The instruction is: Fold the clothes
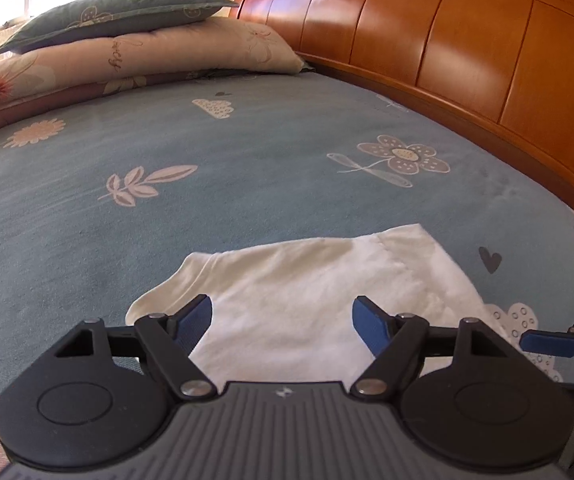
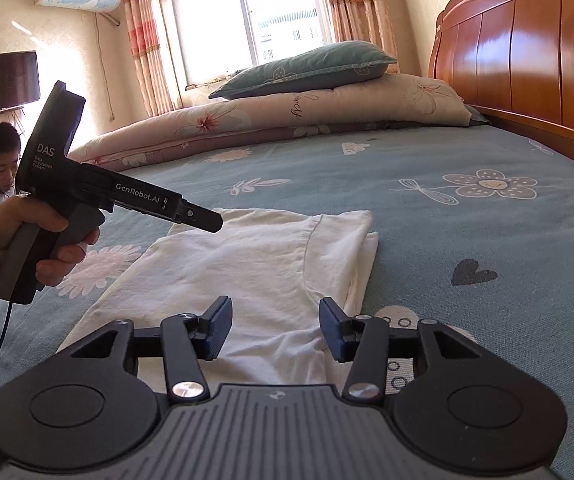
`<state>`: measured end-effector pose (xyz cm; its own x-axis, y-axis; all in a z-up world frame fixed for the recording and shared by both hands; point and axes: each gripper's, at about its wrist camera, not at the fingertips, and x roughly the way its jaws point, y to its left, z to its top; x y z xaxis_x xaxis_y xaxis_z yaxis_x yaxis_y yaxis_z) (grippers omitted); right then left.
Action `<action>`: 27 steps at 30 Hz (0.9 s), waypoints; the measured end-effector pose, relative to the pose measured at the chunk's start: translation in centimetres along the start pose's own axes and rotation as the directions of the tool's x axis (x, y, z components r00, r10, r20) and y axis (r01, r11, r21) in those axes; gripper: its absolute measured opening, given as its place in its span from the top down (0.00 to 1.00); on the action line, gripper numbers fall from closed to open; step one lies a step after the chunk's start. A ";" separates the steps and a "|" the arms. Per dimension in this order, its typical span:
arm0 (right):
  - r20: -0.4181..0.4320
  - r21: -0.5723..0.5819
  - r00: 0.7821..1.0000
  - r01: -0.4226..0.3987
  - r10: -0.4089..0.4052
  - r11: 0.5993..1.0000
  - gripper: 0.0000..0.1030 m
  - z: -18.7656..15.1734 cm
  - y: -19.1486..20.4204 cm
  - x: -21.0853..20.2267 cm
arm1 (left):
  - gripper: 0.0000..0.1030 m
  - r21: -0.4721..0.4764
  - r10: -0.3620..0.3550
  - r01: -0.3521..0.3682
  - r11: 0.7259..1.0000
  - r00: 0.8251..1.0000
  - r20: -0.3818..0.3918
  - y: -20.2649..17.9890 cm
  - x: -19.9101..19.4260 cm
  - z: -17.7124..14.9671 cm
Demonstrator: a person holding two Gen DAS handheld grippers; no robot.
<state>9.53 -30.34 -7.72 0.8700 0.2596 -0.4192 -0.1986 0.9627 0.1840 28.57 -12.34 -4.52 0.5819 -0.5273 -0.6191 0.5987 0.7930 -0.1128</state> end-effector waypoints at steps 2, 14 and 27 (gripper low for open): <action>0.003 -0.026 1.000 -0.030 0.030 0.999 0.47 -0.1 0.6 -0.3 | 0.25 0.025 -0.076 0.076 0.997 0.997 -0.022 -1.9 0.2 0.7; -0.104 -0.069 0.992 0.067 -0.074 0.995 0.38 -1.3 -0.1 -1.2 | 0.25 0.024 -0.151 0.157 0.987 0.974 -0.170 -8.0 7.6 1.2; -0.045 0.145 0.982 0.189 -0.184 0.971 0.23 -0.3 -3.2 -2.2 | 0.24 0.136 0.012 0.008 0.991 0.990 -0.143 -8.1 -6.2 -5.2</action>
<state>8.10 -33.96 -7.59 0.8707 0.0811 -0.4851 0.0365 0.9729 0.2282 17.27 -13.90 -3.76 0.5042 -0.4691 -0.7251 0.6723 0.7401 -0.0113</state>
